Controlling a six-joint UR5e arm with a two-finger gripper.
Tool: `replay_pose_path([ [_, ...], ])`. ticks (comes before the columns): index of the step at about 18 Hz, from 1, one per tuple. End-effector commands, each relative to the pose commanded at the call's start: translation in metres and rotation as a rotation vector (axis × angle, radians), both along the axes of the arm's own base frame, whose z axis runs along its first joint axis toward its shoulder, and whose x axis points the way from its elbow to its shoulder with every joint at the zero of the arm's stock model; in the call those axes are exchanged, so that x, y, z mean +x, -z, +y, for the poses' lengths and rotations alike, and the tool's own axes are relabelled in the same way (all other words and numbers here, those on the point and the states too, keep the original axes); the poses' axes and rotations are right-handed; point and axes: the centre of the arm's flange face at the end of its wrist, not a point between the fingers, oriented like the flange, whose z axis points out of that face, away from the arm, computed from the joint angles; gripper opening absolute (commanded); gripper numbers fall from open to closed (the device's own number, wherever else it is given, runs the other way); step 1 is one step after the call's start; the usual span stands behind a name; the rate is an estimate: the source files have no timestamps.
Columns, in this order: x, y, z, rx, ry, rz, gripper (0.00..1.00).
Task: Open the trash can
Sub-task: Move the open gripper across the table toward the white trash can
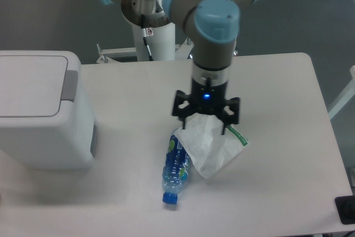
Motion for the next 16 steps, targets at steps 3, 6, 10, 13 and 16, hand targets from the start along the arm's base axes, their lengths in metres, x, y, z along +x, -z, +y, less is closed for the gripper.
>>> replay_pose_path([
  [3,0.011,-0.015,-0.003,0.051,0.008,-0.037,1.00],
  [6,0.026,-0.032,-0.006,0.104,0.009,-0.081,1.00],
  [10,0.063,-0.053,-0.017,0.162,0.022,-0.126,1.00],
  [13,0.076,-0.046,-0.023,0.155,0.026,-0.142,1.00],
  [16,0.090,-0.047,-0.023,0.156,0.007,-0.163,1.00],
])
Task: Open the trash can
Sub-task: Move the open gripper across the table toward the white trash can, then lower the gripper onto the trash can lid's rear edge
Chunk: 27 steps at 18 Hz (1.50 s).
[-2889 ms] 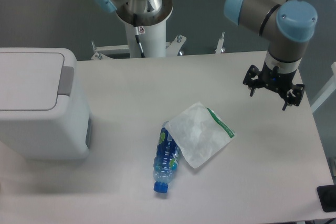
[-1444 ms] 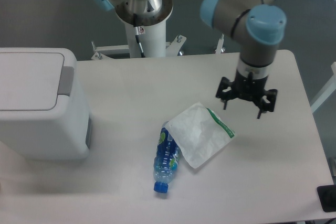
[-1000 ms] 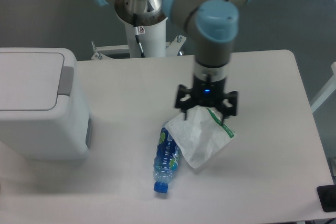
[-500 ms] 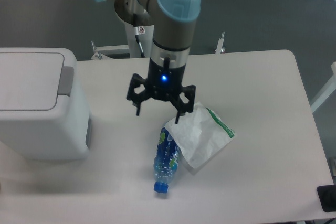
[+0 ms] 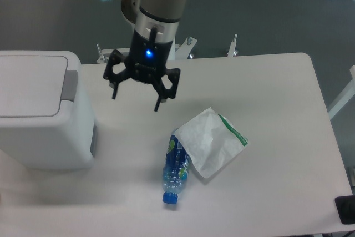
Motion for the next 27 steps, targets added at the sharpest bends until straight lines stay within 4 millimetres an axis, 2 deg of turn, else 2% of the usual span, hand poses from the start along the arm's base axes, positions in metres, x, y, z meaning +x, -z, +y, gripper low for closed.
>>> replay_pose_path([
  [8,0.013,-0.013,0.008,0.063,-0.020,-0.079,1.00],
  [16,0.035,-0.003,0.013,0.039,-0.001,-0.094,1.00],
  [22,0.042,0.007,0.015,0.022,0.003,-0.108,1.00],
  [27,0.040,0.012,0.018,0.015,0.002,-0.114,1.00],
])
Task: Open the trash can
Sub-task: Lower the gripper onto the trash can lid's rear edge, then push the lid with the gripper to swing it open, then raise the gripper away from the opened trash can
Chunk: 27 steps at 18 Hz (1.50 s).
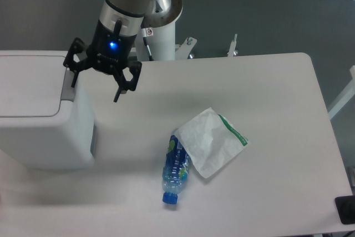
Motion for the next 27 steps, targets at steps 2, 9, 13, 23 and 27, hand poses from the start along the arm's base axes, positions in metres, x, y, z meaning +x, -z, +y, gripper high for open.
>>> replay_pose_path([
  [2,-0.002,0.005,0.002,-0.006,0.003,-0.005,1.00],
  [9,-0.006,0.014,0.003,-0.032,-0.004,0.001,1.00],
  [13,-0.006,0.008,0.004,-0.025,-0.005,0.008,1.00],
  [23,-0.074,-0.021,-0.022,0.014,-0.099,0.086,1.00],
  [27,-0.100,-0.017,-0.022,0.027,0.009,0.175,1.00],
])
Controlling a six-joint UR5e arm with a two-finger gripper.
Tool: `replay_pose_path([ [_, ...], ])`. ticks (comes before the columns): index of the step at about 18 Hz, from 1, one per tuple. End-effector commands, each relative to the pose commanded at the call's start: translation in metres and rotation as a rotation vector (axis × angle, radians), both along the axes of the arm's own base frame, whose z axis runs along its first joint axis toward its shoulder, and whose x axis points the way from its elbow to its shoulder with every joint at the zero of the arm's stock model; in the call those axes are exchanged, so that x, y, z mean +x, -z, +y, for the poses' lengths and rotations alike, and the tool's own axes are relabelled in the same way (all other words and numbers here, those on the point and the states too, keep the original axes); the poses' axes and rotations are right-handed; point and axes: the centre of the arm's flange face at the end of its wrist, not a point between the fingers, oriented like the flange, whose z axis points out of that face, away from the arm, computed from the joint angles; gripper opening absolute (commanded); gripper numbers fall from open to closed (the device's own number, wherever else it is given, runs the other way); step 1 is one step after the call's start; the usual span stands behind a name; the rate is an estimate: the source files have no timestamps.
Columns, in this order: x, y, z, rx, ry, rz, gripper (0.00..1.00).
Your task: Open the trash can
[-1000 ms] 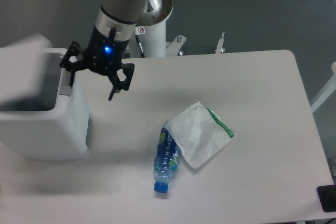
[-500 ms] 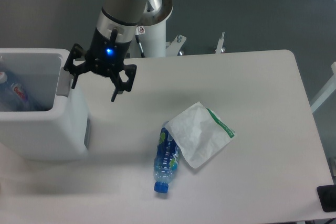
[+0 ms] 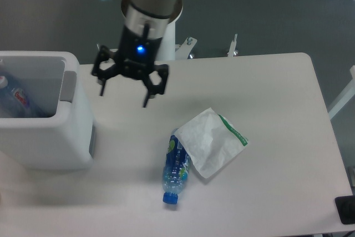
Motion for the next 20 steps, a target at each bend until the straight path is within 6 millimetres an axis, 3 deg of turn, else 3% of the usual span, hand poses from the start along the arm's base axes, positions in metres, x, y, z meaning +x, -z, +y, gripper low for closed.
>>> replay_pose_path([
  [1,-0.014,0.010,-0.005,-0.022,0.005,0.018,1.00],
  [6,-0.136,0.067,-0.067,-0.125,-0.041,0.106,1.00],
  [9,-0.182,0.119,-0.089,-0.202,0.075,0.134,1.00],
  [11,-0.198,0.138,-0.105,-0.291,0.207,0.209,1.00],
  [14,-0.219,0.127,-0.129,-0.337,0.281,0.281,1.00],
  [20,-0.217,0.134,-0.131,-0.391,0.292,0.282,1.00],
])
